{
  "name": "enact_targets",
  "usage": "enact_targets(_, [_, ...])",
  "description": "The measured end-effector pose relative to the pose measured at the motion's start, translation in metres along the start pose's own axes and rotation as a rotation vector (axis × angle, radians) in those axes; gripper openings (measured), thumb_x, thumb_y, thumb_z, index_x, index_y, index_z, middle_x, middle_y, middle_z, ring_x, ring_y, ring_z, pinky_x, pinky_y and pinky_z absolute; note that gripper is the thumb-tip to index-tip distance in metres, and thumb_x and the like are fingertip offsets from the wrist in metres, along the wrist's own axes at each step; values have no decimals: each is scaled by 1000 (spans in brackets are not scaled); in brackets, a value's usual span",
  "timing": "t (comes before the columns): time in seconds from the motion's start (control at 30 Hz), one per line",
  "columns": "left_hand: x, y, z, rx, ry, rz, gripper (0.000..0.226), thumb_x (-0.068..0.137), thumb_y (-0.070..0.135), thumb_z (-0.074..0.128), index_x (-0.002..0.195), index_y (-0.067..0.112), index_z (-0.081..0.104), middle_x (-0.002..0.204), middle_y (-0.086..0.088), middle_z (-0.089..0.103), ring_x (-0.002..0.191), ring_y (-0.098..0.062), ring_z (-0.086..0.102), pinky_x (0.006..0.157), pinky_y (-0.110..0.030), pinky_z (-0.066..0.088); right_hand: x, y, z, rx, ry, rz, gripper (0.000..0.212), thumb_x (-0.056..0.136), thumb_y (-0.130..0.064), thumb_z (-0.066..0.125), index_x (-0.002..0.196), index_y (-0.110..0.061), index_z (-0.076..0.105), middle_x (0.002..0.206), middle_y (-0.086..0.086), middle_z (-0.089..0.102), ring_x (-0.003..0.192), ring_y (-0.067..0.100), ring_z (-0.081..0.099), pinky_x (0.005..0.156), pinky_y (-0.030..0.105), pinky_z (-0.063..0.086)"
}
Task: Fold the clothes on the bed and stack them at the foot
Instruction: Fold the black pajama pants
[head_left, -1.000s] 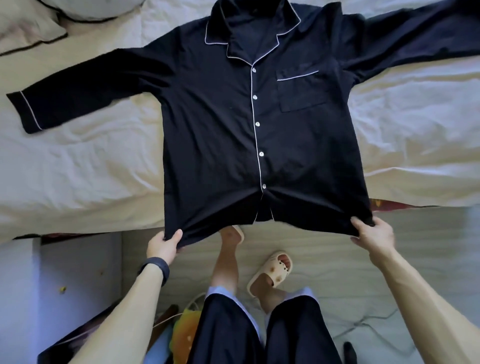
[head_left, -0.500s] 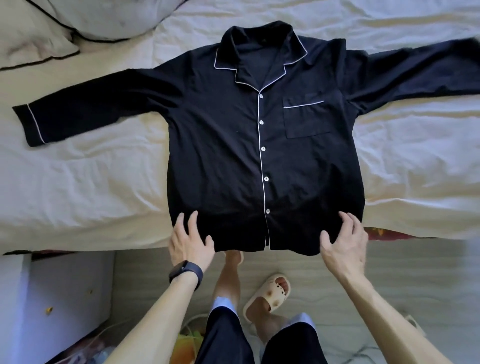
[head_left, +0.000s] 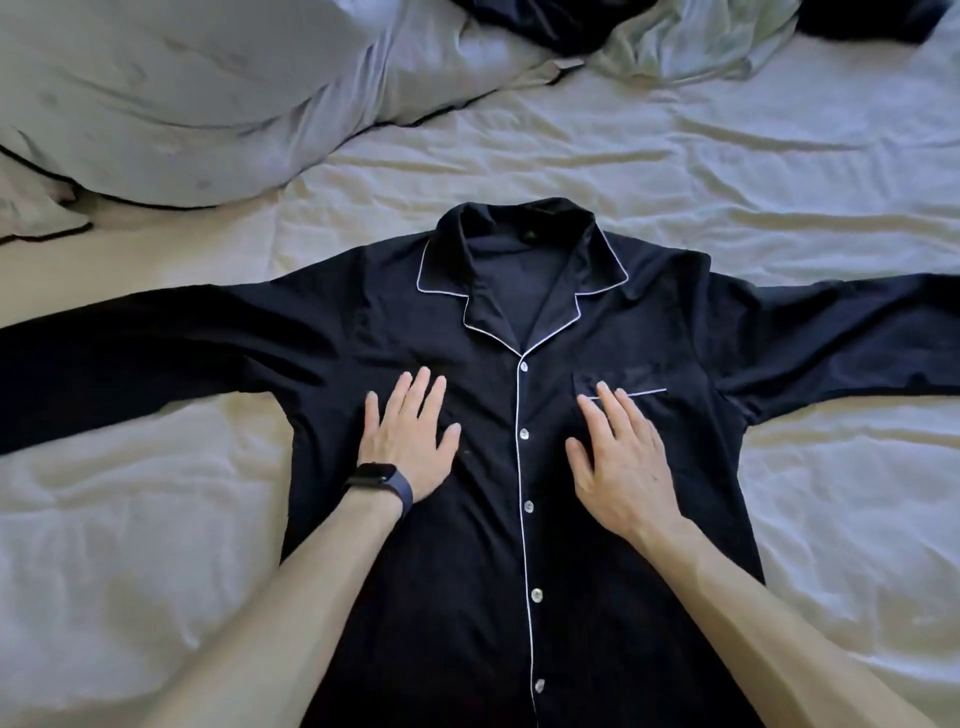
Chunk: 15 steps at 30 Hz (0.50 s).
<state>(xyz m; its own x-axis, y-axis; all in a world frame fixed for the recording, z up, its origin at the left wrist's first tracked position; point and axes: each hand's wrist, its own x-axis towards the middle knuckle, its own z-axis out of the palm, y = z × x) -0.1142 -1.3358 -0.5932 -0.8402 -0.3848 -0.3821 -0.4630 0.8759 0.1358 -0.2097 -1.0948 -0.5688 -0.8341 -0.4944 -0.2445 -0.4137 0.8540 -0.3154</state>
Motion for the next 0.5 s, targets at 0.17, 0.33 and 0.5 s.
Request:
enact_targets(0.17, [123,-28,-57,-52,160,-41,68,100,40,46,158,12,24,164,-8,24,151,-25,20,122,-50,15,129,7,-35,-62,48,-22,57,102,-31,54,154,-12,40,165,10,31,150,32,29,121,44,28])
enact_targets(0.33, [208,-41,-94,-60,238,13,57,96,40,58,146,16,46,146,-10,47,132,-34,42,109,-45,33,228,7,-56,35,90,30,56,106,-31,45,158,-20,29,163,1,29,139,36,40,110,47,37])
enact_targets(0.5, [245,-33,-96,-155,177,66,28,95,42,63,118,28,68,127,-2,56,124,-27,45,100,-38,34,282,4,-58,19,-153,141,54,107,-31,44,156,-19,26,156,12,37,134,41,46,97,47,41])
